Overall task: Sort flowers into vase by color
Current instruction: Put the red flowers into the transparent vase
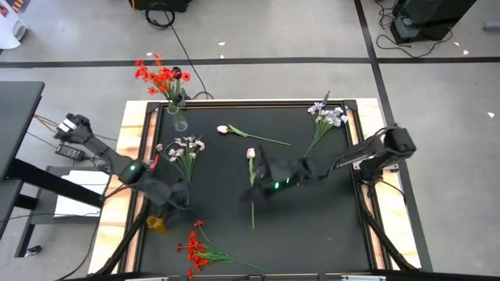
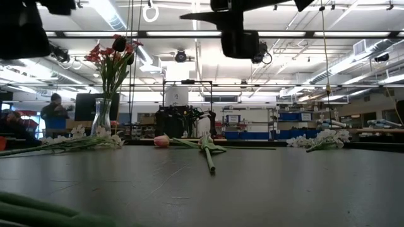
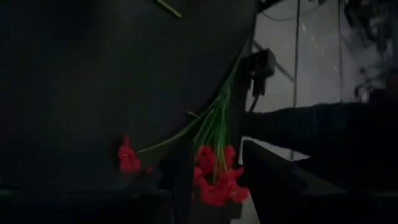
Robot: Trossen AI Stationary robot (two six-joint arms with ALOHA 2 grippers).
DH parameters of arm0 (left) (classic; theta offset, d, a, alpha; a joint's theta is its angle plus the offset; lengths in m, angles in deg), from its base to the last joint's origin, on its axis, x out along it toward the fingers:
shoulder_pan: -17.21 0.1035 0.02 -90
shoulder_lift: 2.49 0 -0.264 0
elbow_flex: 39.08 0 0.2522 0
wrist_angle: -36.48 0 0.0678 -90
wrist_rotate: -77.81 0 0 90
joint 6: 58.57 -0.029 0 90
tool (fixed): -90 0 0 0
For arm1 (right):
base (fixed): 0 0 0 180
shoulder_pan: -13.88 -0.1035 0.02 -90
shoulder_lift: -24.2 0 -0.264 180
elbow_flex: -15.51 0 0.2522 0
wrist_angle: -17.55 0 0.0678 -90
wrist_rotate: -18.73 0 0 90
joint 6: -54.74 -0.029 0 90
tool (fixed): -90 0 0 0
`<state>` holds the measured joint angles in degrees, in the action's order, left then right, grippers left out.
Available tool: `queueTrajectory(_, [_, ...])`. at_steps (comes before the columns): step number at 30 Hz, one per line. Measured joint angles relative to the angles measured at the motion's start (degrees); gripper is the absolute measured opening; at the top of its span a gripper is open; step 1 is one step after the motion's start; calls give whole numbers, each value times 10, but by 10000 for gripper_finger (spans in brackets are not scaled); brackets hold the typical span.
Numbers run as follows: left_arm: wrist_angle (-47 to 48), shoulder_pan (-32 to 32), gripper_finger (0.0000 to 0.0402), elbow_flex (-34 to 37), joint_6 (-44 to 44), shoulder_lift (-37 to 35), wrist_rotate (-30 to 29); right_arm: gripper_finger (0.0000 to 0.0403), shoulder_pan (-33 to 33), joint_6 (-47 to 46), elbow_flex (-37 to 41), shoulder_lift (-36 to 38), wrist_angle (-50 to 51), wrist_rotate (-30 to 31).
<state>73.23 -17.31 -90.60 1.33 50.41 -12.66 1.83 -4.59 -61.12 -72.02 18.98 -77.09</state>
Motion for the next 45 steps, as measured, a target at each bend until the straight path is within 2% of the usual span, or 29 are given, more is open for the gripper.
queueTrajectory(6, [-43, -65, 141, 0, -113, 24, -18, 166, -80, -40, -14, -70, -31, 68])
queueTrajectory(11, [-82, -91, 141, 0, -206, 57, -18, 166, -118, -23, -79, -132, -7, 72])
queueTrajectory(19, [-95, -94, 141, 0, -236, 83, -19, 166, -144, 132, -281, -240, 203, 76])
queueTrajectory(24, [-95, -94, 141, 0, -234, 97, -29, 167, -157, 282, -414, -322, 237, 91])
queueTrajectory(27, [-94, -94, 141, 0, -232, 106, -31, 171, -161, 320, -480, -368, 267, 137])
queueTrajectory(30, [-92, -95, 141, 0, -230, 109, -31, 178, -160, 334, -534, -406, 296, 145])
queueTrajectory(36, [-95, -97, 141, 0, -230, 109, -31, 223, -161, 358, -600, -465, 299, 99])
queueTrajectory(45, [-87, -97, 141, 0, -253, 109, -30, 337, -172, 351, -615, -482, 376, 134])
